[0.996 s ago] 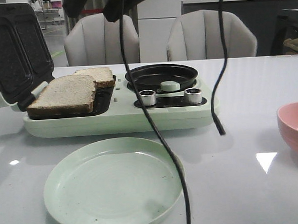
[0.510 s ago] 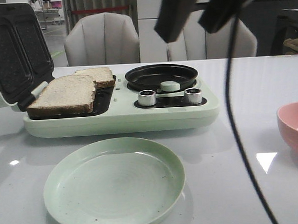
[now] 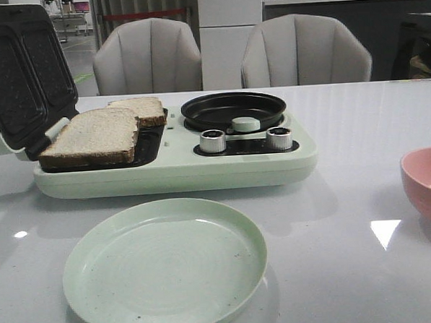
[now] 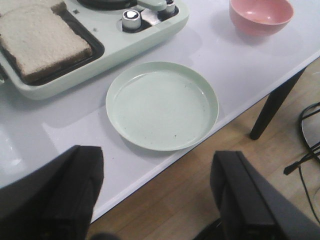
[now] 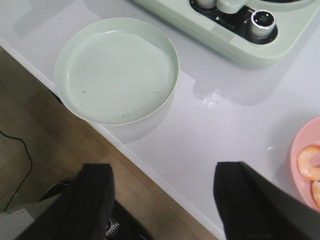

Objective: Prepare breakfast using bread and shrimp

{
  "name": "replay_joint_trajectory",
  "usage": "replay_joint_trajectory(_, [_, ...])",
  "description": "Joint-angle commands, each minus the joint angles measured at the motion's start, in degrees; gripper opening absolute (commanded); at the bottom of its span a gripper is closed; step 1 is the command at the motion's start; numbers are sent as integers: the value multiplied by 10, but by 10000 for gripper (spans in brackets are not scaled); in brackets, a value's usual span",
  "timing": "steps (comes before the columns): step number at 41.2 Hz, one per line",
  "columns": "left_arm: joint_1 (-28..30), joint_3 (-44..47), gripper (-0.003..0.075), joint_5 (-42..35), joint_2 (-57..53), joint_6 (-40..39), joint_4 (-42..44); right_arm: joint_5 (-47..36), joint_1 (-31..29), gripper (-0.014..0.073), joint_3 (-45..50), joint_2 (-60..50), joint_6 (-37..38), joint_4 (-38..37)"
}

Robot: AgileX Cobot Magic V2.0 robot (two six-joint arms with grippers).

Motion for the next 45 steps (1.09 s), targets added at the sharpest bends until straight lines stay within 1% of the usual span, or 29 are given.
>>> replay_joint_trajectory(1, [-4,-32,507,2,32,-2,16,-34,0,529,-12,-30,0,-8])
replay_joint_trajectory(4, [-4,-44,507,31,59,-2,28,-34,0,529,-12,-37,0,-8])
replay_joint_trajectory(11, [-4,-74,507,69,126,-2,36,-34,0,529,-12,-38,0,-8])
replay_joint_trajectory(14, [-4,-86,489,83,155,-2,36,-34,0,529,-12,-38,0,-8])
replay_joint_trajectory(17, [-4,-97,440,86,179,-4,36,-34,0,529,-12,-38,0,-8])
replay_joint_trajectory(30, [3,-165,123,111,299,-8,39,-34,0,529,-12,-38,0,-8])
replay_joint_trajectory(31, [9,-171,99,112,306,-8,41,-34,0,529,-12,-38,0,-8])
replay_joint_trajectory(33, [22,-179,102,112,317,-8,48,-34,0,529,-12,-38,0,-8])
replay_joint_trajectory(36, [58,-186,102,112,328,-8,49,-34,0,529,-12,-38,0,-8])
replay_joint_trajectory(42, [172,-187,102,109,337,-5,46,-34,0,529,-12,-38,0,-8])
replay_joint_trajectory(45, [244,-187,102,102,340,11,32,-34,0,529,-12,-38,0,-8])
